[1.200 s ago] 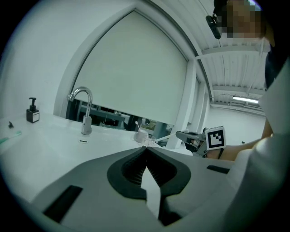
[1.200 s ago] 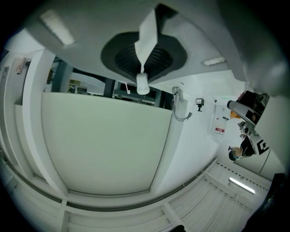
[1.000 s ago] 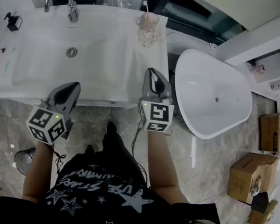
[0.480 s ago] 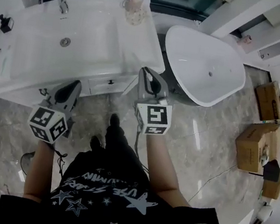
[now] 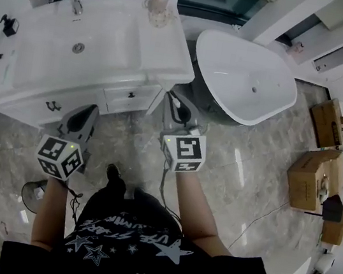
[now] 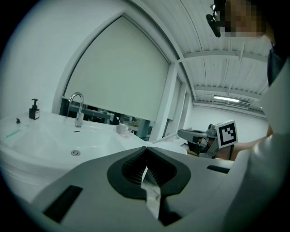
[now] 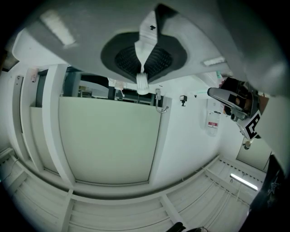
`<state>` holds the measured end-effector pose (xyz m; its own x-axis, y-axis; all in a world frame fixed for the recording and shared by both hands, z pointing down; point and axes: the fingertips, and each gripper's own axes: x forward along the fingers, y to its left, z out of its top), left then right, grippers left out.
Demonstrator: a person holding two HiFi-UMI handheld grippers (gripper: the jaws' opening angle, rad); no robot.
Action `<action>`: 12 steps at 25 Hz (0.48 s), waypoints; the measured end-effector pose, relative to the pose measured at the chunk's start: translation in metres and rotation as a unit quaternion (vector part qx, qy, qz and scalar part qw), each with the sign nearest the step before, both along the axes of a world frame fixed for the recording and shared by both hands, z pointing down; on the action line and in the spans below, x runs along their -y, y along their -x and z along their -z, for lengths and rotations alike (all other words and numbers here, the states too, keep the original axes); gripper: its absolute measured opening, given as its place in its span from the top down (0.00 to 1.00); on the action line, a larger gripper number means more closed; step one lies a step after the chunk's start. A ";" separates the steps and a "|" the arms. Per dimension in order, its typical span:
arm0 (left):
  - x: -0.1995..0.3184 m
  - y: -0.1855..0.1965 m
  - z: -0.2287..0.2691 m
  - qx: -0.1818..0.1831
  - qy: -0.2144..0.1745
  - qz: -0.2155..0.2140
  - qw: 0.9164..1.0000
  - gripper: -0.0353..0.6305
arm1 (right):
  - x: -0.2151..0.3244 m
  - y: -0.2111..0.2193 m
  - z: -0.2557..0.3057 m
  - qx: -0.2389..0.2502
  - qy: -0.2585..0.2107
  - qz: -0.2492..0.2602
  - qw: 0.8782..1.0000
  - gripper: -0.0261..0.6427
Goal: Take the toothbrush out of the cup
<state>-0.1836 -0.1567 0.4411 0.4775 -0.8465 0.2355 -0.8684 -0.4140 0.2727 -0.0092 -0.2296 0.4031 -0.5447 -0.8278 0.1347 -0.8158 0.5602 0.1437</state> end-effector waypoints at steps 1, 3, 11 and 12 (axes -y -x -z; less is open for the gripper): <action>-0.007 -0.006 0.002 0.002 0.000 0.004 1.000 0.94 | -0.007 -0.003 0.001 0.001 -0.002 0.008 1.000 0.93; -0.023 -0.020 0.006 0.002 -0.001 0.012 1.000 0.94 | -0.022 -0.012 0.005 0.003 -0.004 0.022 1.000 0.94; -0.094 -0.081 0.022 0.001 -0.013 0.035 0.999 0.94 | -0.083 -0.066 0.013 0.013 -0.001 0.053 0.999 0.94; -0.102 -0.088 0.024 0.001 -0.015 0.038 0.999 0.94 | -0.090 -0.073 0.013 0.014 -0.001 0.057 0.998 0.94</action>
